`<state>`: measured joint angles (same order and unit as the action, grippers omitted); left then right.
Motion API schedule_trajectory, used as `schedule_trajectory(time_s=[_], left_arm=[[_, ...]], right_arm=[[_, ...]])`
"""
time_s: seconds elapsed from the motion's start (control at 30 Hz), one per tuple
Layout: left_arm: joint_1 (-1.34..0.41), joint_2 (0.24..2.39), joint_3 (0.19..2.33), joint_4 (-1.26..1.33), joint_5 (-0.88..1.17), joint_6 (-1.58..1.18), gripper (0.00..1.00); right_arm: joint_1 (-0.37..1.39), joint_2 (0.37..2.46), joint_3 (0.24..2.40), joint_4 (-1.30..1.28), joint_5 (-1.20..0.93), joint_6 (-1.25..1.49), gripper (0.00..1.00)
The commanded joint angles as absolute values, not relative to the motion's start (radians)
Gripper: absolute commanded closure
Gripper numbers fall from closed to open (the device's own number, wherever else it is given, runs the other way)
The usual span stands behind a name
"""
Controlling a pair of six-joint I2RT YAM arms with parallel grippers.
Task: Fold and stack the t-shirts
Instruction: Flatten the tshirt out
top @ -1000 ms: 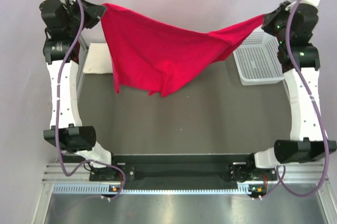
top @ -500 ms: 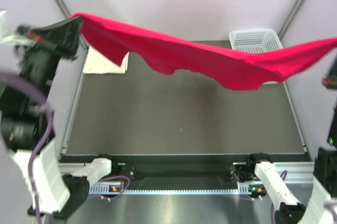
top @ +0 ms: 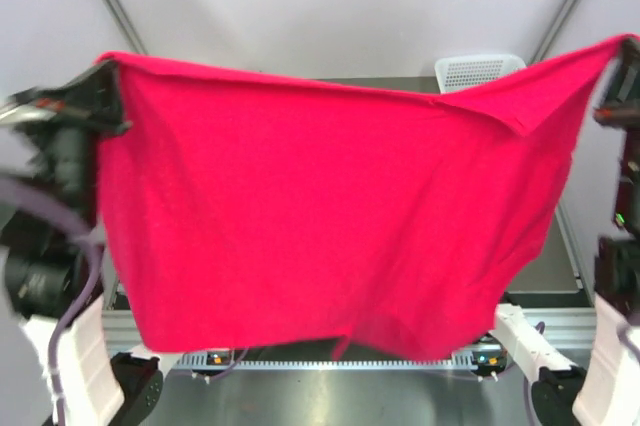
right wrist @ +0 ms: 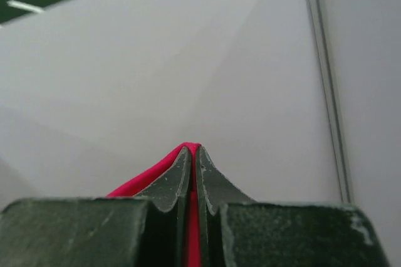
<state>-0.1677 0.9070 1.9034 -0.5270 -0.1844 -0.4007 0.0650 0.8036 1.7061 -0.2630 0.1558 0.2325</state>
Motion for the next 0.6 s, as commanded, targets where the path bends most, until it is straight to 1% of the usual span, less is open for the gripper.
schedule_trajectory(time_s=[0.0, 0.1, 0.17, 0.2, 0.23, 0.4, 0.5, 0.57], left_arm=[[-0.170, 1.023, 1.764, -0.541, -0.290, -0.364, 1.00], [-0.170, 1.069, 1.631, -0.520, -0.330, -0.325, 1.00], [-0.164, 1.109, 1.542, -0.483, -0.356, -0.307, 1.00], [-0.164, 1.120, 1.504, -0.483, -0.356, -0.299, 1.00], [-0.161, 1.129, 1.462, -0.427, -0.351, -0.290, 1.00], [-0.111, 1.242, 1.238, -0.270, -0.255, -0.288, 1.00], [-0.080, 1.334, 1.162, -0.152, -0.230, -0.291, 1.00], [-0.040, 1.414, 1.158, -0.106, -0.201, -0.308, 1.00]], right_arm=[[0.075, 0.931, 1.632, -0.215, 0.123, 0.273, 1.00], [0.075, 1.012, 1.546, -0.173, 0.066, 0.317, 1.00], [0.075, 1.083, 1.452, -0.138, 0.045, 0.346, 1.00], [0.075, 1.083, 1.451, -0.127, 0.041, 0.350, 1.00], [0.075, 1.113, 1.403, -0.112, 0.035, 0.353, 1.00], [0.075, 1.225, 1.278, -0.008, 0.023, 0.368, 1.00], [0.077, 1.314, 1.244, 0.046, 0.009, 0.373, 1.00], [0.078, 1.368, 1.243, 0.055, 0.006, 0.373, 1.00]])
